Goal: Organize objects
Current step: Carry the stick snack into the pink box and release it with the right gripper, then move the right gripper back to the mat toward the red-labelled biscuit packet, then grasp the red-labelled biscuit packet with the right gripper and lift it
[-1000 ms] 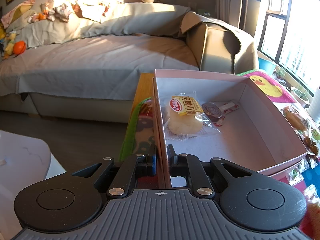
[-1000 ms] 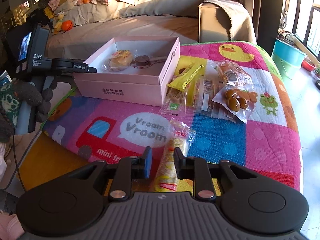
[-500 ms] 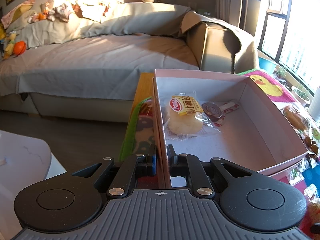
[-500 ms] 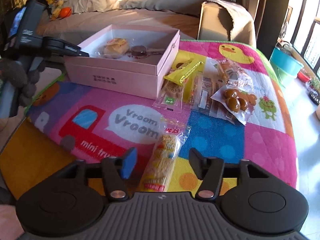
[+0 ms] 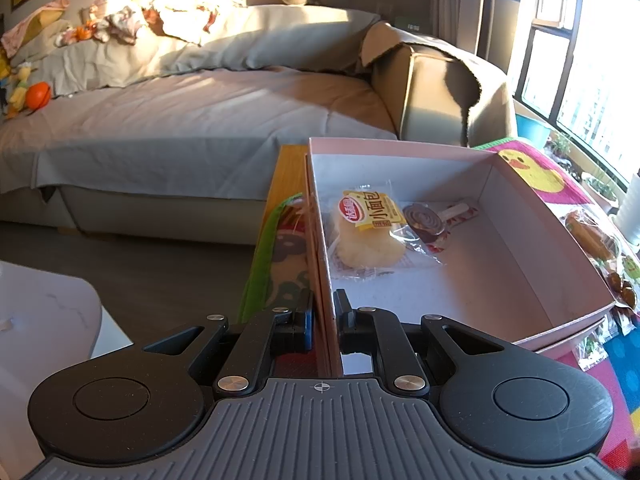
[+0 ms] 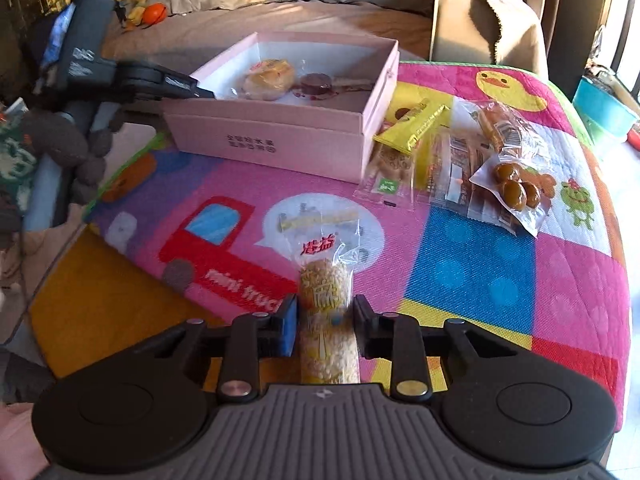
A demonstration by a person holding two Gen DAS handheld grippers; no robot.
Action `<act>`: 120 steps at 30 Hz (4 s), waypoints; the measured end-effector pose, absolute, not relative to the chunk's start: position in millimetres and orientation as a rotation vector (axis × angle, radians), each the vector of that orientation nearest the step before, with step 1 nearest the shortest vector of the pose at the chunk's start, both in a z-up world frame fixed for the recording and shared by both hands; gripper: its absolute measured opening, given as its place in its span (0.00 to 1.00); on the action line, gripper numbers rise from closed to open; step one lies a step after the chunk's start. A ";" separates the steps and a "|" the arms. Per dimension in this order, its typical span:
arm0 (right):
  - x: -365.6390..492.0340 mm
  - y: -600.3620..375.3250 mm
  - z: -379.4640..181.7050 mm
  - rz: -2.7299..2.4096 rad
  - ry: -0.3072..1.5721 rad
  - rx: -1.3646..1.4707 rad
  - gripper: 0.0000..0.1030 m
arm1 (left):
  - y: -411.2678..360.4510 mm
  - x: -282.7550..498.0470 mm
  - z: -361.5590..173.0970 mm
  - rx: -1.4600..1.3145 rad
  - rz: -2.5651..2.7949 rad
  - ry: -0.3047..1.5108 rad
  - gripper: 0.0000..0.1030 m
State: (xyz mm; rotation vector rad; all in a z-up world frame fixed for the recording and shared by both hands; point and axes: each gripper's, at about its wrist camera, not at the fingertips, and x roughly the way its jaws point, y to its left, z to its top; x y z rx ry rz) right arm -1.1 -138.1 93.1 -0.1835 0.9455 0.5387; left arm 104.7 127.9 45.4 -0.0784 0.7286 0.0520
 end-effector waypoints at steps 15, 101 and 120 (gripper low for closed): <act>49.3 -113.4 243.0 0.690 0.571 -0.055 0.27 | 128.0 104.4 46.2 -0.079 0.048 0.729 0.12; 45.1 -134.5 59.1 0.446 0.896 -0.190 0.50 | 125.8 98.2 48.5 -0.062 0.062 0.743 0.12; -18.8 -125.8 95.9 0.572 0.964 -0.241 0.34 | 126.5 97.5 48.4 -0.083 0.061 0.737 0.13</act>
